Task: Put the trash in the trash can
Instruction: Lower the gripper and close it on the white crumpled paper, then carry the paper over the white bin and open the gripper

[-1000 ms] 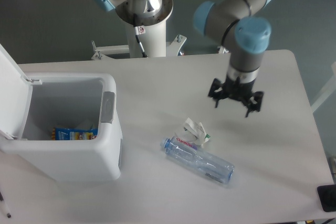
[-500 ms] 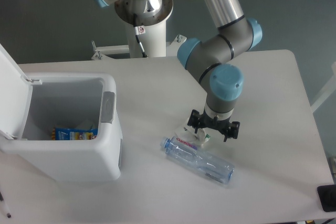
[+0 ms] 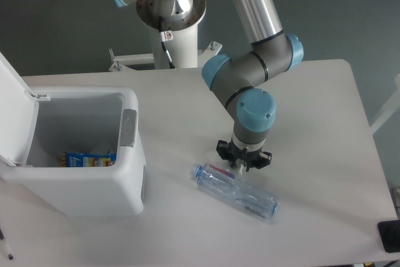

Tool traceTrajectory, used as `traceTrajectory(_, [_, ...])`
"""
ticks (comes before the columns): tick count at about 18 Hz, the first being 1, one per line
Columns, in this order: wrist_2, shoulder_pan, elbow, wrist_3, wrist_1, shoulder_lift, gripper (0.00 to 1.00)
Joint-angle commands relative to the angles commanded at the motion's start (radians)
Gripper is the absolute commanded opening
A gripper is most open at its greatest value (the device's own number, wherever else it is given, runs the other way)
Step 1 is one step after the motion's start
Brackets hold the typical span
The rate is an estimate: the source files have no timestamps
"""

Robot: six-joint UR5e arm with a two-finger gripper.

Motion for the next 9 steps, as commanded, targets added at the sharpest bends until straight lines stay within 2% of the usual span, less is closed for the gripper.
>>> traceTrajectory(2, [-0.003, 0.023, 0.014, 0.005, -0.063, 0.046, 0.00])
traceTrajectory(5, [-0.047, 0.058, 0.057, 0.012, -0.189, 0.110, 0.00])
traceTrajectory(9, [-0.220, 0.100, 0.162, -0.008, -0.246, 0.153, 0.00])
